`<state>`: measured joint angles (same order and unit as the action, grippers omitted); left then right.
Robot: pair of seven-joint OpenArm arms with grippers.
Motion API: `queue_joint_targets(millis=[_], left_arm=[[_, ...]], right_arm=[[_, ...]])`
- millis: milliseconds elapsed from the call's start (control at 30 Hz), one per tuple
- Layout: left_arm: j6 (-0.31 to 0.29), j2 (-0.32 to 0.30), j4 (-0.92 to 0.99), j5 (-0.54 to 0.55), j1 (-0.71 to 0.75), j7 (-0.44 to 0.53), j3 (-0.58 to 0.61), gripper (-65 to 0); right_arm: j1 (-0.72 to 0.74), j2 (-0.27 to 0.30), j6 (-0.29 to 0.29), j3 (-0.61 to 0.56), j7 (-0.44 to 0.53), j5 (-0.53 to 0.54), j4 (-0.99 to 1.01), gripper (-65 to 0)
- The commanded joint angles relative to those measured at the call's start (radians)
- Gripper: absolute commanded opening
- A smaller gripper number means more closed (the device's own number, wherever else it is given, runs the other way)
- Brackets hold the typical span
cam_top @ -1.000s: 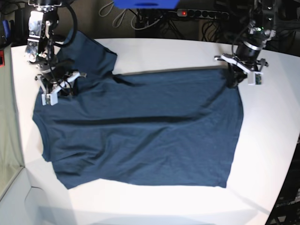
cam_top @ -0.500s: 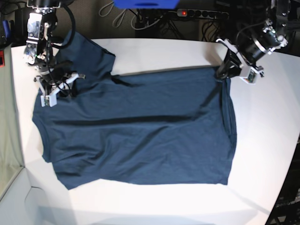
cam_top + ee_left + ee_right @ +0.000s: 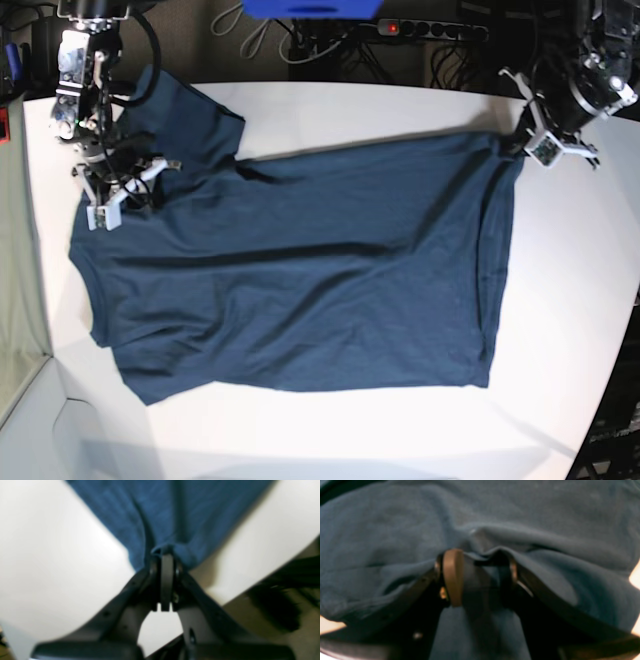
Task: Layout the t-shirt on the table in an organized manner, then fold the t-shirt properly
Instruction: 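Drag the shirt edge with the left gripper away from the right gripper, then release and regrasp the shirt edge with the left gripper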
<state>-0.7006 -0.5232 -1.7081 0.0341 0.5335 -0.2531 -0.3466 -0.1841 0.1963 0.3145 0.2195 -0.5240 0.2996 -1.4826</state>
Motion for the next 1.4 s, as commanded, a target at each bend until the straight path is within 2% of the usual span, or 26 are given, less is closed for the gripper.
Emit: queue_joint_targets(millis=[0,200,300,567,900,1367], left_arm=[[0.002,-0.019,-0.013,-0.012,-0.003,0.021,-0.024,-65.0],[0.002,-0.022,-0.011,-0.113,-0.049,0.022,-0.050,-65.0],[0.002,-0.047,-0.010,-0.135,-0.052,0.022,-0.042,-65.0],[0.002,-0.051,-0.010,-0.136,-0.052,0.022,-0.036,-65.0],[0.002,-0.131,-0.019,-0.138,0.021,0.021,0.134,-64.9],[0.002,-0.134,-0.014,-0.138,0.020,0.021,0.134,-64.5]], right_arm=[[-0.002,0.002,-0.010,0.002,-0.037,-0.009,0.000,-41.0],[-0.001,0.002,-0.010,-0.004,-0.037,-0.009,0.000,-41.0],[-0.001,0.002,-0.010,-0.004,-0.037,-0.009,0.000,-41.0],[-0.001,0.002,-0.010,-0.002,-0.037,-0.009,0.000,-41.0],[0.019,0.007,-0.010,-0.002,-0.045,-0.009,0.000,-41.0],[0.019,0.002,-0.010,-0.004,-0.045,-0.009,0.000,-41.0]])
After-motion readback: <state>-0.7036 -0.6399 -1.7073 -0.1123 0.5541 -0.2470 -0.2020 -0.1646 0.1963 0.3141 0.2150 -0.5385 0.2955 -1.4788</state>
